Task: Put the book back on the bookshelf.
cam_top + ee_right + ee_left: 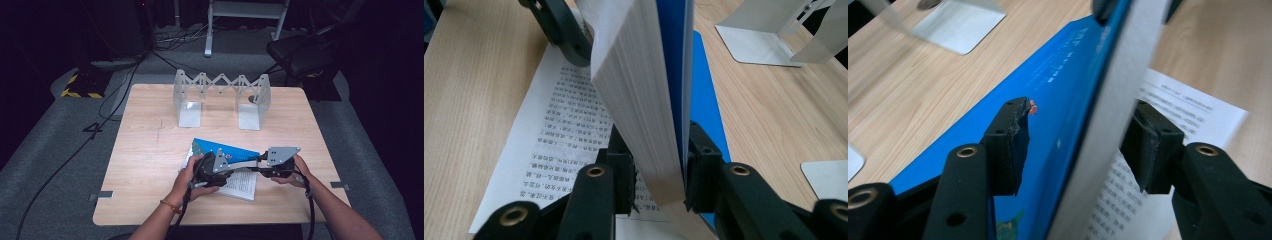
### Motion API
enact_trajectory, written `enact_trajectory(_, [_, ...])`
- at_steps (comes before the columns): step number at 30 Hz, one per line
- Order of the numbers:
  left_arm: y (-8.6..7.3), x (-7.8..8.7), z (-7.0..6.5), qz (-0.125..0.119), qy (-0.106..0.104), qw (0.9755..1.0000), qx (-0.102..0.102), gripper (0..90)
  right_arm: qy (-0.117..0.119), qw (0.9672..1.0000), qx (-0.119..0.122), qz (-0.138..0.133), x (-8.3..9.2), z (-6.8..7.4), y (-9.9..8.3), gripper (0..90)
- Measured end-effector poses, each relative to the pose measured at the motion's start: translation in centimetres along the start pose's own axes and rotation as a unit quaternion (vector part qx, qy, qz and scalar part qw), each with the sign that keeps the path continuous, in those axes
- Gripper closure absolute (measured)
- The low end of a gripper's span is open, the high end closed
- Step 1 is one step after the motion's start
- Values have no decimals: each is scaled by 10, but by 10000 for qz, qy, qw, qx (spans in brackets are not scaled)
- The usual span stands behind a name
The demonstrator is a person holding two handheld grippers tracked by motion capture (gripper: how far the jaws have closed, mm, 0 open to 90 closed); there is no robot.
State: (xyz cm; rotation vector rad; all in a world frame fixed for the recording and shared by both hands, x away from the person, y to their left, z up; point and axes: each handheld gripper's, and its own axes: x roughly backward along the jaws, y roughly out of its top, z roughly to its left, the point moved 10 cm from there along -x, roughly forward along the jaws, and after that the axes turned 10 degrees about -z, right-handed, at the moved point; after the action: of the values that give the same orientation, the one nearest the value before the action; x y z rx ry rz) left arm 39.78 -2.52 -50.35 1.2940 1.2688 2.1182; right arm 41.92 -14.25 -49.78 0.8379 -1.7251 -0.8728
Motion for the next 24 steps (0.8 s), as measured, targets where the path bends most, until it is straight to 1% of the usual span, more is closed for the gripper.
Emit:
enact_trajectory(1, [1, -2, -5, -21, -101, 9999, -107, 612, -23, 10000, 11, 52, -1, 1, 1, 698])
enact_trajectory(2, [1, -2, -7, 8, -164, 9997, -181, 663, -34, 10000, 0, 80, -1, 1, 0, 694])
enact_trajectory(3, [0, -2, -8, -11, -158, 9995, -280, 703, -32, 9999, 3, 97, -1, 1, 0, 681])
enact_trajectory(4, [-1, -2, -9, -49, -152, 9996, -242, 716, -34, 9999, -17, 102, -2, 1, 0, 654])
enact_trajectory(5, [-1, -2, -9, -49, -152, 9996, -242, 723, -34, 9999, -87, 142, -2, 0, 0, 619])
enact_trajectory(6, [-3, -2, -9, -144, -185, 9995, -228, 729, -30, 9998, -117, 166, -3, -1, 0, 565])
enact_trajectory(7, [-3, -2, -9, -144, -185, 9995, -228, 734, -30, 9998, -117, 166, -3, -1, 0, 565])
enact_trajectory(8, [-3, -1, -8, -249, -178, 9994, -172, 734, -96, 9997, -159, 147, -2, -5, -1, 495])
enact_trajectory(9, [-3, 0, -7, -345, -192, 9992, -111, 739, -240, 9993, -263, 78, 0, -11, -1, 404])
enact_trajectory(10, [-2, 2, -6, -442, -195, 9988, -42, 742, -295, 9986, -432, 7, 5, -18, -4, 385])
enact_trajectory(12, [0, 7, -2, -618, -243, 9977, 112, 748, -466, 9969, -622, -85, 14, -32, -12, 336])
enact_trajectory(13, [1, 9, 0, -692, -267, 9971, 193, 750, -526, 9952, -816, -91, 18, -39, -20, 330])
enact_trajectory(14, [2, 10, 1, -757, -290, 9964, 252, 751, -628, 9933, -967, -42, 21, -46, -28, 341])
enact_trajectory(15, [2, 11, 2, -786, -312, 9960, 303, 751, -802, 9916, -1011, 33, 23, -54, -36, 348])
enact_trajectory(16, [2, 11, 2, -786, -312, 9960, 303, 753, -802, 9916, -1011, 33, 23, -54, -36, 348])
enact_trajectory(17, [2, 12, 3, -859, -308, 9952, 347, 753, -847, 9903, -1097, 91, 23, -58, -43, 351])
enact_trajectory(18, [3, 12, 3, -883, -311, 9948, 395, 754, -968, 9872, -1249, 222, 23, -65, -56, 356])
enact_trajectory(19, [3, 13, 4, -908, -334, 9944, 423, 754, -968, 9872, -1249, 222, 23, -65, -56, 356])
enact_trajectory(20, [4, 14, 5, -946, -330, 9940, 435, 756, -1000, 9859, -1301, 335, 22, -67, -63, 356])
enact_trajectory(22, [4, 16, 5, -986, -359, 9933, 490, 758, -1120, 9847, -1221, 535, 19, -70, -71, 358])
enact_trajectory(23, [5, 17, 6, -1027, -355, 9928, 499, 759, -1102, 9843, -1270, 546, 16, -70, -75, 358])
enact_trajectory(24, [5, 18, 7, -1055, -376, 9922, 550, 760, -1014, 9840, -1374, 514, 13, -69, -77, 357])
